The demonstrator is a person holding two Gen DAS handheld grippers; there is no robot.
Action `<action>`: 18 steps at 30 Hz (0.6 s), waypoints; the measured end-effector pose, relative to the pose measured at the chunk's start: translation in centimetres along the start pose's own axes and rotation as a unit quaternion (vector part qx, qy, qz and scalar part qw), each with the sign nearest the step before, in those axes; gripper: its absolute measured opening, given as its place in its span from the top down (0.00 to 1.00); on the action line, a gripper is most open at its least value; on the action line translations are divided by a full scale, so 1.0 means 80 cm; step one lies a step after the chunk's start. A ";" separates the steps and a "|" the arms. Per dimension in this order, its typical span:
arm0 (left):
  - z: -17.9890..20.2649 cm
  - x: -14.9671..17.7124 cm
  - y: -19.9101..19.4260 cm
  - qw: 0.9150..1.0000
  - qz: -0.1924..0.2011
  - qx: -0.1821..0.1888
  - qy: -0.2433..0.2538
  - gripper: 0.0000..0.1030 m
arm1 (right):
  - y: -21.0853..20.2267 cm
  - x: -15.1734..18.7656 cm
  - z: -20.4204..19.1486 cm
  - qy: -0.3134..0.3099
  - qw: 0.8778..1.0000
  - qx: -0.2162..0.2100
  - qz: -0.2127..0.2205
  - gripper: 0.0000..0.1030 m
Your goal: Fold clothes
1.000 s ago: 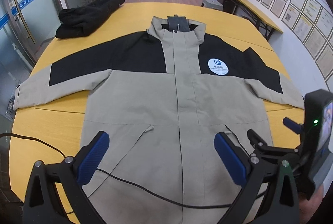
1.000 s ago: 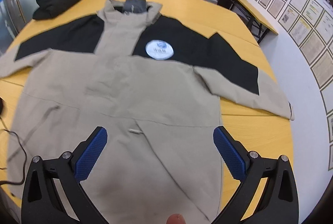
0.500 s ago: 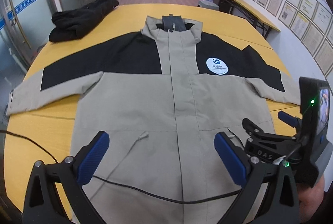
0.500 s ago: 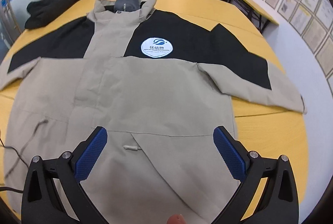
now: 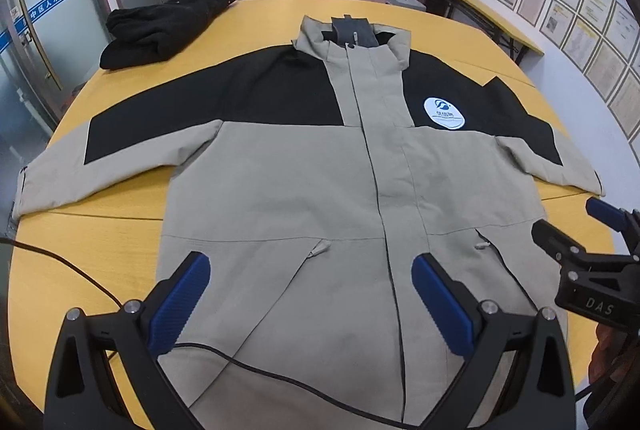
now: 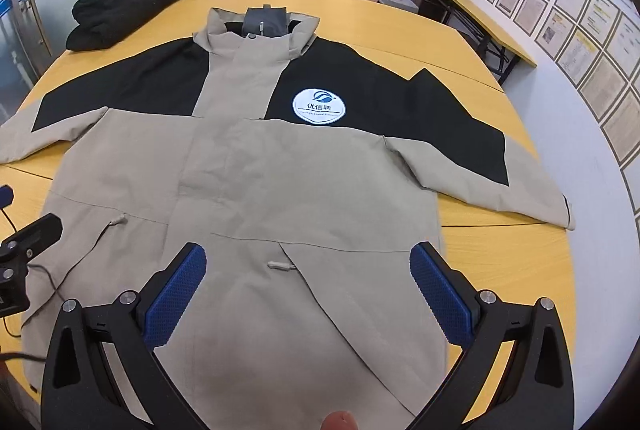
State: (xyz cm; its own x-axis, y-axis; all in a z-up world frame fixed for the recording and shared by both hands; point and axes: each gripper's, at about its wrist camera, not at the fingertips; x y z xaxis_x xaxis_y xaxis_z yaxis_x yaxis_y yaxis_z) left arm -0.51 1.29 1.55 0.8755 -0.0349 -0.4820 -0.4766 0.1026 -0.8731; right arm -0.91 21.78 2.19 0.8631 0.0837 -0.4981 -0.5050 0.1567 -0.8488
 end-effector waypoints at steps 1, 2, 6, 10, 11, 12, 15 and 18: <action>0.001 -0.001 -0.001 1.000 -0.001 0.003 0.002 0.00 | 0.001 0.001 0.002 0.004 1.000 0.000 -0.007 0.00; 0.003 -0.003 -0.004 1.000 0.002 0.005 0.007 0.00 | -0.001 0.001 0.005 0.012 1.000 -0.002 -0.006 0.00; 0.022 -0.026 -0.009 0.999 0.009 0.028 0.022 0.00 | -0.010 0.008 0.018 0.032 0.999 -0.010 0.003 0.00; 0.087 -0.063 0.008 0.992 0.018 0.092 0.087 0.00 | -0.014 0.025 0.069 0.067 0.997 -0.012 0.033 0.00; 0.110 -0.073 0.017 0.987 0.017 0.110 0.112 0.00 | -0.011 0.032 0.095 0.087 0.995 -0.013 0.048 0.00; 0.133 -0.081 0.032 0.984 0.020 0.123 0.129 0.00 | -0.007 0.040 0.122 0.107 0.992 -0.014 0.064 0.00; 0.198 -0.103 0.082 0.975 0.038 0.151 0.158 0.00 | 0.028 0.070 0.224 0.158 0.982 -0.007 0.106 0.00; 0.267 -0.122 0.143 0.967 0.068 0.165 0.184 0.00 | 0.080 0.094 0.327 0.190 0.976 0.017 0.104 0.00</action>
State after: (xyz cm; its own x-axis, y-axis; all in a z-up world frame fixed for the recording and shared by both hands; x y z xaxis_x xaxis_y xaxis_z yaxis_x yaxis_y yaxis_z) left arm -12.74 24.03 -2.16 0.6898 -0.3430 -0.6376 -0.4817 0.4401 -0.7579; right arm 2.50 49.18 -2.32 0.6736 -0.2534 -0.6943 -0.6631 0.2075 -0.7191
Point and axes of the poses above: each gripper's, at about its wrist camera, not at the fingertips, and y roughly the way its jaws point, z to its right, x to its underside, and after that the axes turned 3 degrees about x, right-handed
